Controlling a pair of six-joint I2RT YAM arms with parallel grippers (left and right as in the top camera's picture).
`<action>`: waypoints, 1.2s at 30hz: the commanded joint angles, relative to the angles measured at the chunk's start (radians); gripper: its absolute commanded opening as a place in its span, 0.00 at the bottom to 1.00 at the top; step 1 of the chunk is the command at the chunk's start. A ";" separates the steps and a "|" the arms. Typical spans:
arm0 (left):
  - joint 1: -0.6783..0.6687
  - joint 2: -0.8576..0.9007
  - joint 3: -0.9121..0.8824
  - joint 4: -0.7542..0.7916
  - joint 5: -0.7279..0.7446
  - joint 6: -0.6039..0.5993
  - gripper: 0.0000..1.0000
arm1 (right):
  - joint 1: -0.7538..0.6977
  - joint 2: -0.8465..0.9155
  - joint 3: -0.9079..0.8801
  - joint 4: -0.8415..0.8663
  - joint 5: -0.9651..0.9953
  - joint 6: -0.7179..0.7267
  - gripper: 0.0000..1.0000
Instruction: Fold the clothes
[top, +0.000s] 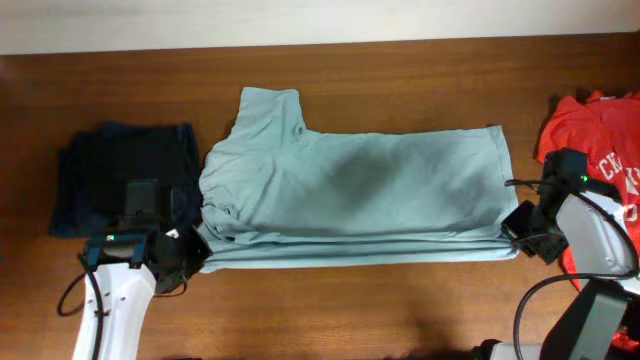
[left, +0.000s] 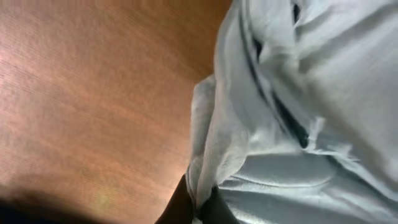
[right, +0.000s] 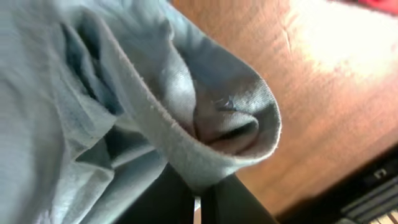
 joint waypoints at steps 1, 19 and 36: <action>0.008 -0.013 0.064 0.048 -0.047 0.034 0.00 | 0.003 -0.013 0.032 0.030 -0.015 -0.009 0.04; 0.008 -0.008 0.169 -0.076 -0.068 0.076 0.00 | 0.006 -0.012 0.095 -0.069 -0.074 -0.036 0.04; 0.008 -0.008 0.169 -0.191 -0.076 0.088 0.38 | 0.004 -0.012 0.095 -0.215 -0.029 -0.089 0.38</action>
